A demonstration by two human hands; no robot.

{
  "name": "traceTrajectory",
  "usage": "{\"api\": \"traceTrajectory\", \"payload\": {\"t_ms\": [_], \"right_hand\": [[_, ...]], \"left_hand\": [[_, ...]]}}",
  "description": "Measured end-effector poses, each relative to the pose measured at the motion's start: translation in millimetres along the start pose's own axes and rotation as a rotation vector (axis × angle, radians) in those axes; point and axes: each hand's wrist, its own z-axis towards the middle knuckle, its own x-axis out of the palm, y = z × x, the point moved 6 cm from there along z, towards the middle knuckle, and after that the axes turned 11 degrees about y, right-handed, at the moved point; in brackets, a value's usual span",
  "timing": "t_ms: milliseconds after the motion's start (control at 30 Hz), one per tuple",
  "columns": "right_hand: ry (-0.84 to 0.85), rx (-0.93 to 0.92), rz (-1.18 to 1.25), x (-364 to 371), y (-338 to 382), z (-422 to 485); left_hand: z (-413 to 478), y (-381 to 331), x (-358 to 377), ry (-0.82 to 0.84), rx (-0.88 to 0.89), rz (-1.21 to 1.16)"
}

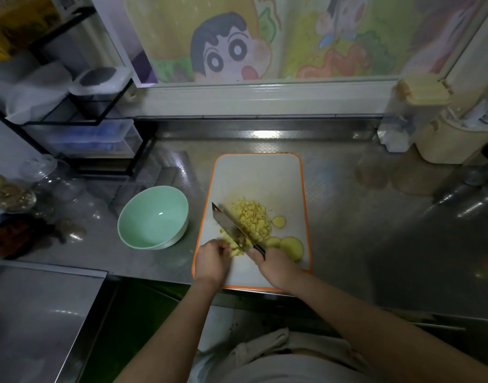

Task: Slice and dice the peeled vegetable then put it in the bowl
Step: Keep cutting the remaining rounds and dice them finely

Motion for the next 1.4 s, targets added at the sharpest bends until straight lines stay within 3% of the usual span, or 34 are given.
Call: {"api": "traceTrajectory", "payload": {"t_ms": [467,833,1167,1400], "right_hand": [[-0.027,-0.073,-0.053,-19.0,18.8,-18.6],[0.026,0.005,-0.152,-1.4,15.8,-22.0],[-0.078,0.044,-0.248,6.0,16.6,-19.8],[-0.047,0.056,-0.198,9.0,20.1,-18.1]], "left_hand": [[-1.3,-4.0,-2.8,-0.004,0.038,0.012],[2.8,0.3,-1.0,-0.002,0.003,0.017],[6.0,5.3,2.2,0.004,-0.017,0.041],[8.9,8.1,4.3,0.007,-0.013,0.034]]}}
